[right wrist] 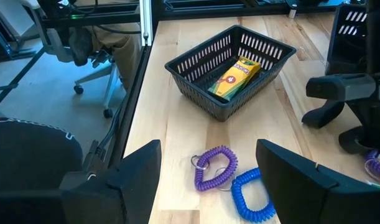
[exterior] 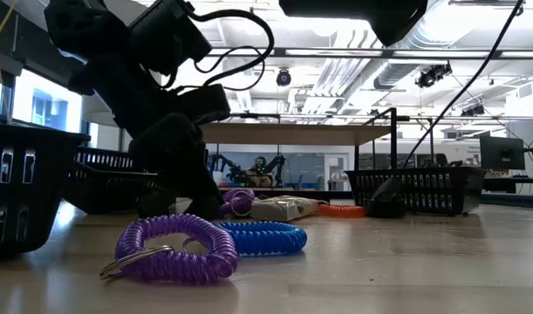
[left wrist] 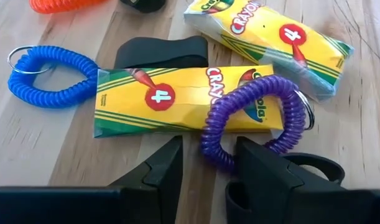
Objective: Pick & Place Office Desk Supplies
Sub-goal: Put the top purple spring keychain into the top right black bin
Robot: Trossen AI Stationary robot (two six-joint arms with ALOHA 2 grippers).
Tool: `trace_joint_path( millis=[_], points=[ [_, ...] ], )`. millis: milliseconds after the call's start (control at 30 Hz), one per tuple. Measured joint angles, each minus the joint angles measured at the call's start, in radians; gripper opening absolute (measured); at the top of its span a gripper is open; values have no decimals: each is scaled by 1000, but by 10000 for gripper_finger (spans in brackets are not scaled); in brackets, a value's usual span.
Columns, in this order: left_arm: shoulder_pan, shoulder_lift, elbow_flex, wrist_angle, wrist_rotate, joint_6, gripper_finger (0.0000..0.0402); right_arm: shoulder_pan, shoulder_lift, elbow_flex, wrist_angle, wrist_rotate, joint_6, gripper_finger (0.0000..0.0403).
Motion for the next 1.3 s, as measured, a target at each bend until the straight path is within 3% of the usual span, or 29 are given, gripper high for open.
trace_joint_path(
  millis=[567, 967, 1300],
  points=[
    [0, -20, -1, -14, 0, 6, 139, 0, 0, 0, -19, 0, 0, 252],
    [-1, -14, -1, -5, 0, 26, 16, 0, 0, 0, -19, 0, 4, 252],
    [-26, -17, -1, -9, -12, 57, 5, 0, 0, 0, -18, 0, 7, 252]
  ],
)
